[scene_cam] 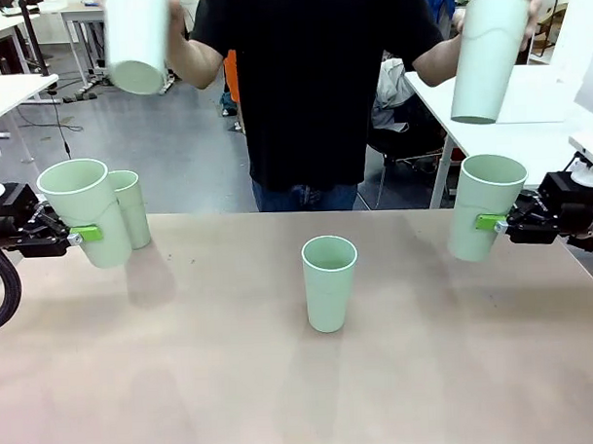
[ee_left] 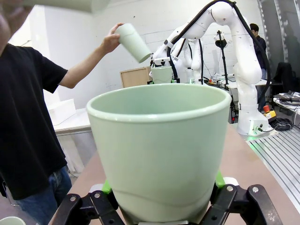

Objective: Stack the cups and store them in the basket.
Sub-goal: Place the stack of Reusable plastic cups into the Pantry Basket.

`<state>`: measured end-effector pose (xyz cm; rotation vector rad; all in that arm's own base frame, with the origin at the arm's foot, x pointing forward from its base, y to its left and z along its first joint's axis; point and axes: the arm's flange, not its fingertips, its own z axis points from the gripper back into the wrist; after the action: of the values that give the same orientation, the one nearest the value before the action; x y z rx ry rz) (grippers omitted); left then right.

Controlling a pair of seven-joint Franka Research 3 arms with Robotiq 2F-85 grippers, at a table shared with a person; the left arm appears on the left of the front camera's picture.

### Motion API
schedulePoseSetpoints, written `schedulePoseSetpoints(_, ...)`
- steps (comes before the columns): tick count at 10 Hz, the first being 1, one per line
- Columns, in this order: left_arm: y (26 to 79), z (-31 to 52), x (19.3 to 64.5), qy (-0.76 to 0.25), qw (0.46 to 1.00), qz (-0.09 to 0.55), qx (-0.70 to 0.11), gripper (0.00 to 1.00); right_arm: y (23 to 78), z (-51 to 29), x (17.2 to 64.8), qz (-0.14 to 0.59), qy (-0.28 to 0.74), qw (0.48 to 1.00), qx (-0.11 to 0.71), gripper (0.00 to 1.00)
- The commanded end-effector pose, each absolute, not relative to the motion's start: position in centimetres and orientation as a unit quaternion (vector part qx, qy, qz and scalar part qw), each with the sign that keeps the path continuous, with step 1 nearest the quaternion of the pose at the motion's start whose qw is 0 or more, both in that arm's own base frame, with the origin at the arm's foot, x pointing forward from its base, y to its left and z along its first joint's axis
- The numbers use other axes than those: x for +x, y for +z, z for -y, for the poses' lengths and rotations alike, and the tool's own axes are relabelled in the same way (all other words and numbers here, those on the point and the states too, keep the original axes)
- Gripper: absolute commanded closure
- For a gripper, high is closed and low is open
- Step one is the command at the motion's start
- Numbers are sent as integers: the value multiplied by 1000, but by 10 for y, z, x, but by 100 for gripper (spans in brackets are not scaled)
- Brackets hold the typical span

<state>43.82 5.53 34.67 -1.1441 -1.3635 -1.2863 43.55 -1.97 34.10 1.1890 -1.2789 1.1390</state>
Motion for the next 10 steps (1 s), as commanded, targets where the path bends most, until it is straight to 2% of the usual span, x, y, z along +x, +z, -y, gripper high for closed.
schedulePoseSetpoints(1, 349, -53, 437, -522, 455, 554, -461, 15, 343, 19, 434, 533, 474, 501, 490, 13)
schedulePoseSetpoints(10, 349, -53, 437, -522, 455, 554, -461, 15, 343, 19, 434, 533, 474, 501, 490, 13)
